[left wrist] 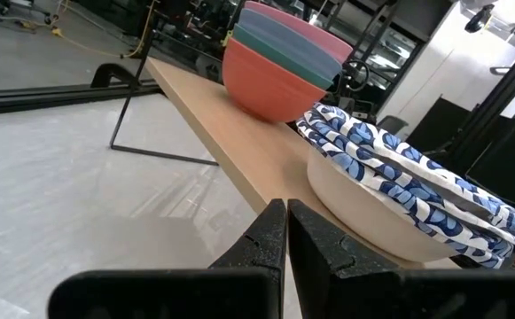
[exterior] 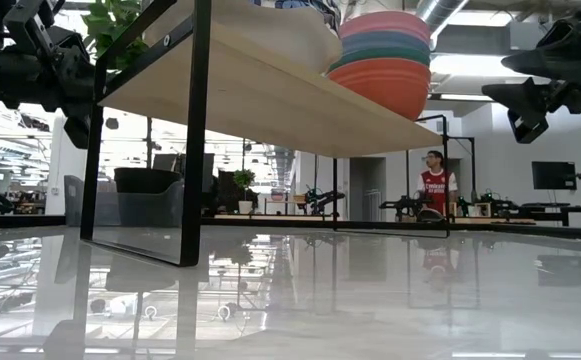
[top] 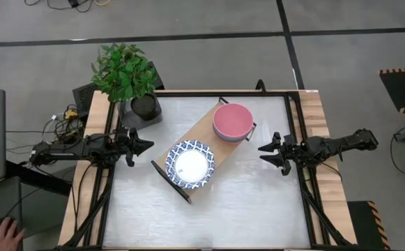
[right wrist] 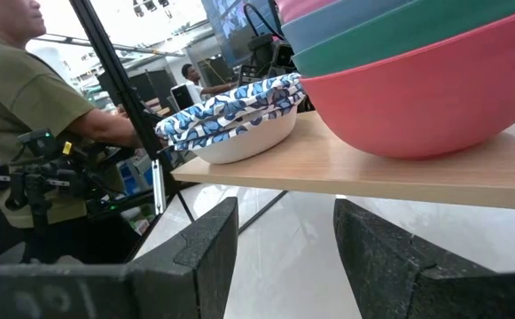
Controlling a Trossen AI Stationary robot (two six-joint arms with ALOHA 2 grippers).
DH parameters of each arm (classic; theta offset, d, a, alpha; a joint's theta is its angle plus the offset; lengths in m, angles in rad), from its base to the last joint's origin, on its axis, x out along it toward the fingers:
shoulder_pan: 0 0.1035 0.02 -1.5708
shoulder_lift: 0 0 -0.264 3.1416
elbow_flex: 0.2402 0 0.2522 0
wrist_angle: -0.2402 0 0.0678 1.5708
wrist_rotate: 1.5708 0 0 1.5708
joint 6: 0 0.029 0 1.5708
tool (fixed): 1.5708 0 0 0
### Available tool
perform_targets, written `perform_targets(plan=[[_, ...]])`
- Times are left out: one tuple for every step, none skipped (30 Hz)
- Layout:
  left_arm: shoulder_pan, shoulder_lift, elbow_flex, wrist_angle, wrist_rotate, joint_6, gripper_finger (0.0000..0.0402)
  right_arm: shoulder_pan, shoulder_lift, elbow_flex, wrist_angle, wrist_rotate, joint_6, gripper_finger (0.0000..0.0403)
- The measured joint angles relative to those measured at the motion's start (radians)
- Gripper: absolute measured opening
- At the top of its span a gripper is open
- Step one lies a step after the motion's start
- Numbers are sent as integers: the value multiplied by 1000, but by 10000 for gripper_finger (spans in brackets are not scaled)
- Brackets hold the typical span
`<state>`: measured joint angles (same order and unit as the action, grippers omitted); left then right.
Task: Place and stack bowls onto a shelf
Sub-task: Return to Home Position
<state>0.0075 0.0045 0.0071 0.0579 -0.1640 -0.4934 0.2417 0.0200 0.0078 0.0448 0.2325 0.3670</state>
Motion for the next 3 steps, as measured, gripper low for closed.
perform_targets(plan=[[0, 0, 0, 0, 0, 0, 0, 0, 0, 0, 0, 0, 0, 212], [0, 0, 0, 0, 0, 0, 0, 0, 0, 0, 0, 0, 0, 212], [0, 0, 0, 0, 0, 0, 0, 0, 0, 0, 0, 0, 0, 212]])
